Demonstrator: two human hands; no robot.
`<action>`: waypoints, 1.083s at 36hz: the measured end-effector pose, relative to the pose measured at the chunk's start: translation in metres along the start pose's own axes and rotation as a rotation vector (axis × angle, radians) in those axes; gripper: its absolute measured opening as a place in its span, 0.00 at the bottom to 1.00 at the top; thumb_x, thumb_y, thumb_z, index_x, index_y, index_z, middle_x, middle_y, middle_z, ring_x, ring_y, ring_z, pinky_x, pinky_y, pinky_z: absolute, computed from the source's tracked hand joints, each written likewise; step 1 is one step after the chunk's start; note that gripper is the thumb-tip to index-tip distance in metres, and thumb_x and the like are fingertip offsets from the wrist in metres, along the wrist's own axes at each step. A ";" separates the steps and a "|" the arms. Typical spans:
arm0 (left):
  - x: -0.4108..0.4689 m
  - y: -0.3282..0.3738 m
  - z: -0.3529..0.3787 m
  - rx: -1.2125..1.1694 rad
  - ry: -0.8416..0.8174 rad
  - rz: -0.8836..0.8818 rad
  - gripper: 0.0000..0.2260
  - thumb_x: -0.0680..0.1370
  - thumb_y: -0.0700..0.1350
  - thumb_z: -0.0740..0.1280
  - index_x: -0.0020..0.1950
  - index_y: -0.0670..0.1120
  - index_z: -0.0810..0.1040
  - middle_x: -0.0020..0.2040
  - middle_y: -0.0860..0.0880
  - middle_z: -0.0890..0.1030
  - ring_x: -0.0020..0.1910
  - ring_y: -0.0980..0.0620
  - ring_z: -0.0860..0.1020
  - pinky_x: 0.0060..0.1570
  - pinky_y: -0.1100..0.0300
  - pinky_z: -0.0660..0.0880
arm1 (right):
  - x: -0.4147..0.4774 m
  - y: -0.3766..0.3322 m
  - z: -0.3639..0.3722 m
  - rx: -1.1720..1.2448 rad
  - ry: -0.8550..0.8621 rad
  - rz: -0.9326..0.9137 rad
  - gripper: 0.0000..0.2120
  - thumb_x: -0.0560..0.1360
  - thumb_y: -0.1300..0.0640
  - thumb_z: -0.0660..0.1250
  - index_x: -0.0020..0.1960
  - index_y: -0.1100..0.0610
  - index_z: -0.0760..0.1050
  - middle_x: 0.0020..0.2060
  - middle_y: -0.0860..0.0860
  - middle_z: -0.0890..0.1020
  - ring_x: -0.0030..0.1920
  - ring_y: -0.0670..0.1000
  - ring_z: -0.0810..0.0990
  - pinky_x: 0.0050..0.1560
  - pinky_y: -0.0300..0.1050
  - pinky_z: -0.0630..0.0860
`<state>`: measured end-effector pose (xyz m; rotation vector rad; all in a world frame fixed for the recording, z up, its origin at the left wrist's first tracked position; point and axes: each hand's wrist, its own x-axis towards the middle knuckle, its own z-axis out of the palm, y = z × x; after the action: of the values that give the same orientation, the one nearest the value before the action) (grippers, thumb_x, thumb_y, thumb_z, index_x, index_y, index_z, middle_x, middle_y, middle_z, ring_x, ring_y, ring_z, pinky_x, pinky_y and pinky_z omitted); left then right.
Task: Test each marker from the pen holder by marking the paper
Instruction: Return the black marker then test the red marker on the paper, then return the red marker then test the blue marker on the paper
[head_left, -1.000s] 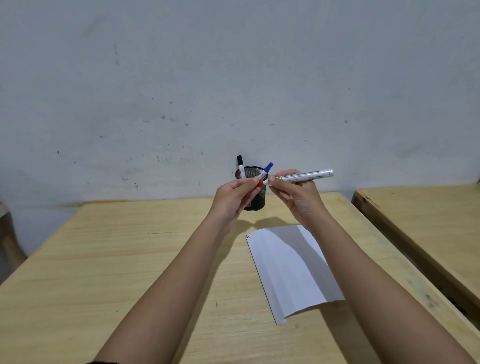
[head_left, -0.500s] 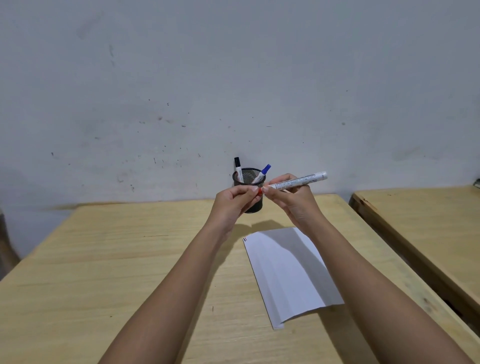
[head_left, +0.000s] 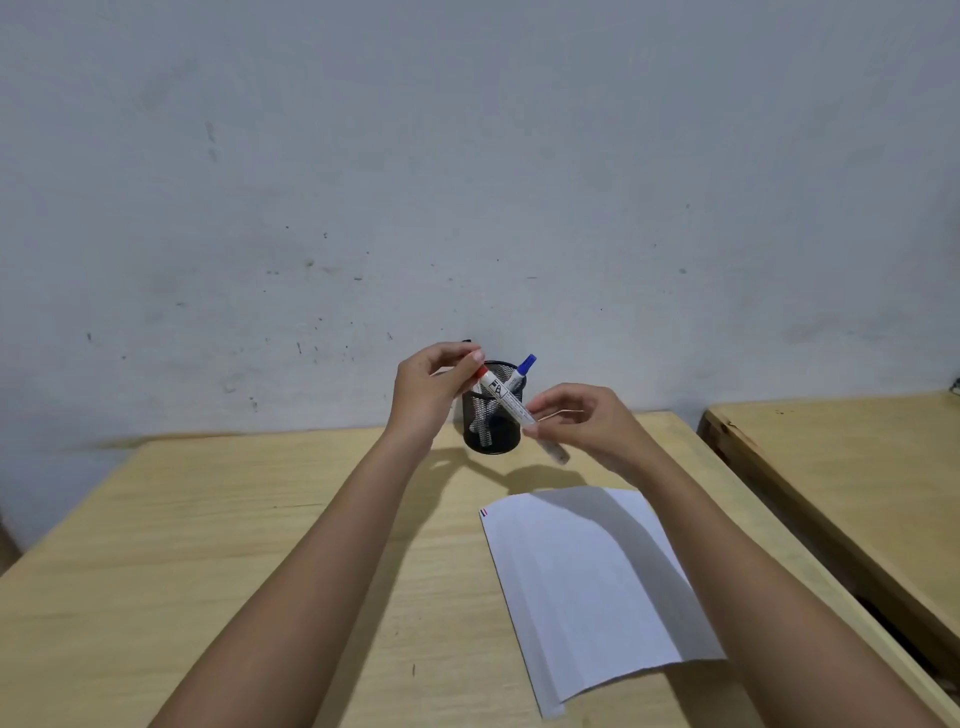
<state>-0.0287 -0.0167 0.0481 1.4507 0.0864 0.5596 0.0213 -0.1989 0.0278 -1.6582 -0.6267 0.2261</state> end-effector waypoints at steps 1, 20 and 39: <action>0.003 0.002 0.003 0.027 -0.004 0.012 0.05 0.74 0.38 0.70 0.49 0.40 0.81 0.42 0.45 0.81 0.39 0.54 0.81 0.50 0.64 0.79 | 0.003 0.000 0.002 -0.039 -0.022 0.001 0.10 0.66 0.69 0.74 0.45 0.59 0.80 0.36 0.52 0.82 0.33 0.46 0.80 0.36 0.35 0.75; 0.037 -0.078 -0.011 0.708 -0.113 -0.061 0.15 0.69 0.45 0.75 0.34 0.46 0.68 0.31 0.54 0.68 0.30 0.58 0.66 0.27 0.69 0.64 | 0.066 0.017 0.009 -0.013 0.383 -0.193 0.12 0.72 0.66 0.68 0.51 0.57 0.68 0.40 0.46 0.80 0.43 0.40 0.80 0.49 0.35 0.75; 0.053 -0.122 -0.003 0.470 -0.057 -0.069 0.28 0.58 0.58 0.77 0.54 0.51 0.77 0.54 0.48 0.80 0.53 0.53 0.80 0.56 0.51 0.78 | 0.098 0.046 0.025 -0.226 0.396 -0.100 0.04 0.72 0.63 0.65 0.40 0.60 0.70 0.32 0.48 0.73 0.32 0.45 0.69 0.32 0.27 0.66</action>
<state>0.0538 0.0062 -0.0534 1.9109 0.2337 0.4578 0.1031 -0.1302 -0.0018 -1.8165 -0.4415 -0.2507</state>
